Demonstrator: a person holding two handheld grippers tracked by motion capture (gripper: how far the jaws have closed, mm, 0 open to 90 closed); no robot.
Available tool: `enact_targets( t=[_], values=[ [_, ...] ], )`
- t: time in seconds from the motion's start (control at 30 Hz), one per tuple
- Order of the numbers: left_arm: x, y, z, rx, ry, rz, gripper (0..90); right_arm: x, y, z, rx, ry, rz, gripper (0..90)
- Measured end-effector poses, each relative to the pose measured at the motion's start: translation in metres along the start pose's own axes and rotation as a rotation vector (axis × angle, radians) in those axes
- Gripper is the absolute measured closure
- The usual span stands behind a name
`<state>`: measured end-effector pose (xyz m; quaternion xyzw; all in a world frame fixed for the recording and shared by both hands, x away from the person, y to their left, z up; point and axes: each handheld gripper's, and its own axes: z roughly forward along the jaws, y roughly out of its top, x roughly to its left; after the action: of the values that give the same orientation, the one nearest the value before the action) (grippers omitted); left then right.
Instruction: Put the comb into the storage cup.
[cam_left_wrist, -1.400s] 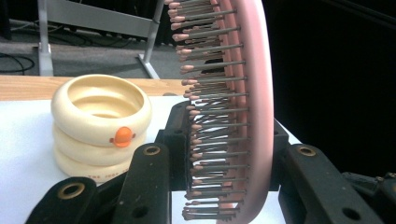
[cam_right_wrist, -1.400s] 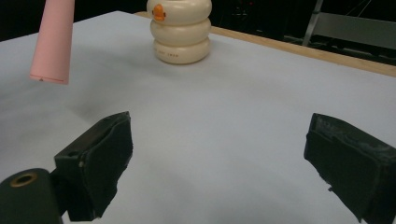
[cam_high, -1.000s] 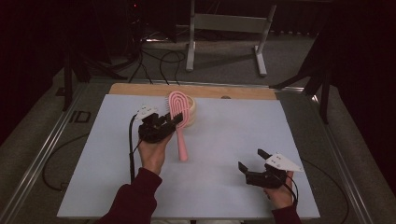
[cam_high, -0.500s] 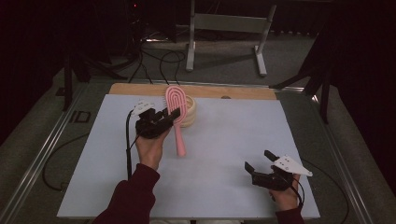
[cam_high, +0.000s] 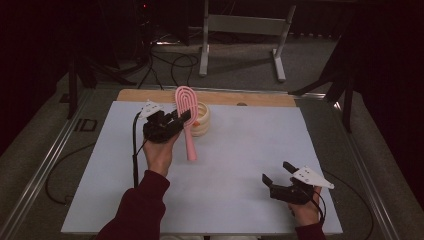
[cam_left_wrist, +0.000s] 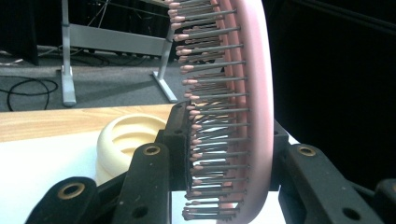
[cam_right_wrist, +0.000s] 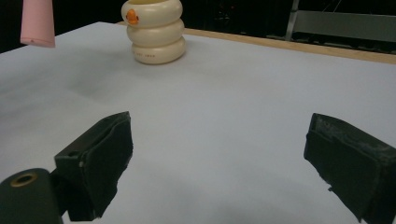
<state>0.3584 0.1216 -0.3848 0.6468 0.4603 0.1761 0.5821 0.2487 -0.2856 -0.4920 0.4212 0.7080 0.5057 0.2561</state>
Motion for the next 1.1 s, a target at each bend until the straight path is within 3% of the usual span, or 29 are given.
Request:
enact_targets(
  t=[0.23,0.63,1.1],
  values=[
    [-0.001,0.009,0.002,-0.006,0.007,0.025,66.0,0.002,-0.001,0.000,0.002,0.010,0.001,8.1],
    [0.000,0.017,0.005,-0.043,0.027,0.031,66.0,0.003,-0.002,0.000,0.010,0.012,0.001,8.1],
    [0.003,0.027,0.013,-0.054,0.047,0.040,66.0,0.001,-0.003,0.000,0.016,0.015,0.003,8.1]
  ],
)
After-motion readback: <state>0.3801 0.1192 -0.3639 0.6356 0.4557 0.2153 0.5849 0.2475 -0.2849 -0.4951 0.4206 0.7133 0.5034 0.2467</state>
